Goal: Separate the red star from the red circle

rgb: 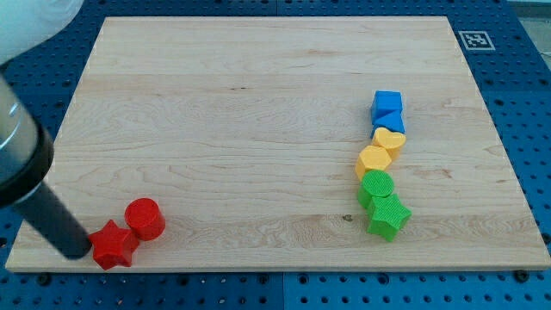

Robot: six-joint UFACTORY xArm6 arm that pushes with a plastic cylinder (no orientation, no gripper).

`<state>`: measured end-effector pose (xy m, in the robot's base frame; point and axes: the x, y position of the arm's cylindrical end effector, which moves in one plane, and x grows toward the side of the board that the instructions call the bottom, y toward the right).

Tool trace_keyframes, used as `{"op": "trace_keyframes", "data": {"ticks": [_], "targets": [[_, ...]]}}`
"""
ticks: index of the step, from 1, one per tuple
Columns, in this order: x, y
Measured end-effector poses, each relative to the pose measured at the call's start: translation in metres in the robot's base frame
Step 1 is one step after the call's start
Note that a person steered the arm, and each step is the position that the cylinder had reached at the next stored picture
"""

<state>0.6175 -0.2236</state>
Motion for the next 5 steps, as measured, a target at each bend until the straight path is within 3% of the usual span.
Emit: {"op": "trace_keyframes", "data": {"ticks": [2, 3, 5], "targets": [[0.000, 0.014], [0.001, 0.070], [-0.060, 0.159]]}}
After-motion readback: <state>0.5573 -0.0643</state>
